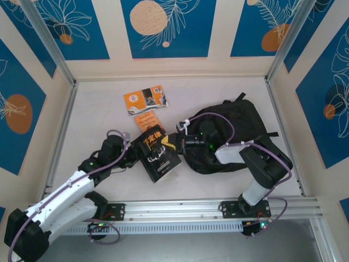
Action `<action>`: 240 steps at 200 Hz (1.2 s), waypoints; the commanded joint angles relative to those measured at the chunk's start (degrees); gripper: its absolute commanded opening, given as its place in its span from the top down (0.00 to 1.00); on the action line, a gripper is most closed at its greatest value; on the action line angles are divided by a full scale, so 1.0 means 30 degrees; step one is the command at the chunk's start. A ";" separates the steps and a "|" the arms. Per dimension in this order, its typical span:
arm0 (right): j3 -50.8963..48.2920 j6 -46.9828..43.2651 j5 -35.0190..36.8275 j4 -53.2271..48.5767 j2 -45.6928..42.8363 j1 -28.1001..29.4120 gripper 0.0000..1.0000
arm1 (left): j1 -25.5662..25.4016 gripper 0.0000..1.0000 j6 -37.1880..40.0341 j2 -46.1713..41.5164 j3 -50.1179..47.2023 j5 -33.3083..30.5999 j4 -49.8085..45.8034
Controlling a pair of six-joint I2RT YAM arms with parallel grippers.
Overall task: Pack the student bag
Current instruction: Pass the book.
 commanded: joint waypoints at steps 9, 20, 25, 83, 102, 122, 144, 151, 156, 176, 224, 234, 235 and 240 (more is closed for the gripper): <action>-0.0290 -0.0064 0.0585 0.0573 -0.0337 0.0469 1.00 | -0.0685 0.41 0.0324 -0.1095 0.0139 0.0810 0.2700; -0.0351 -0.0541 0.0763 0.0174 -0.0359 0.0599 1.00 | -0.0706 0.48 0.0165 -0.1348 0.0113 0.0810 0.2862; -0.0284 -0.0827 0.0792 -0.0156 -0.0391 0.0684 1.00 | -0.0715 0.52 0.0066 -0.1458 0.0070 0.0796 0.2982; -0.0374 -0.3962 0.1975 -0.4583 -0.1479 0.0973 0.92 | -0.0739 0.97 -0.0078 -0.2195 0.0171 0.0899 0.3409; -0.0485 -0.3956 0.1998 -0.4534 -0.1422 0.0911 0.91 | -0.0760 1.00 -0.0059 -0.2257 0.0149 0.0869 0.3407; -0.0560 -0.3535 0.1912 -0.3854 -0.1216 0.0916 0.91 | -0.0762 0.84 -0.0054 -0.2044 0.0161 0.0808 0.3128; -0.0451 -0.3105 0.1644 -0.3342 -0.0998 0.0911 0.91 | -0.0778 0.62 -0.0088 -0.1367 0.0005 0.1139 0.3347; -0.0445 -0.2976 0.1637 -0.3176 -0.0989 0.0911 0.91 | -0.0777 0.59 -0.0165 -0.1117 -0.0127 0.1367 0.3599; -0.0450 -0.2866 0.1599 -0.3059 -0.0953 0.0912 0.91 | -0.0777 0.59 -0.0197 -0.0927 -0.0199 0.1516 0.3826; -0.0364 -0.2666 0.1535 -0.2863 -0.0937 0.0942 0.91 | -0.0900 0.58 -0.0302 -0.0378 -0.0442 0.1863 0.4411; -0.0536 -0.2741 0.1617 -0.2779 -0.0939 0.0977 0.91 | -0.1558 0.85 -0.0208 -0.0023 -0.0779 0.1433 0.5092; -0.0611 -0.3150 0.1764 -0.3422 -0.1067 0.0943 0.89 | -0.1574 0.93 -0.0098 -0.0260 -0.0630 0.1379 0.4844; -0.0614 -0.3205 0.1779 -0.3495 -0.1082 0.0941 0.89 | -0.1565 0.93 -0.0093 -0.0277 -0.0610 0.1373 0.4800; -0.0641 -0.3473 0.1888 -0.3920 -0.1162 0.0940 0.87 | -0.1558 0.96 0.0017 -0.0526 -0.0482 0.1234 0.4554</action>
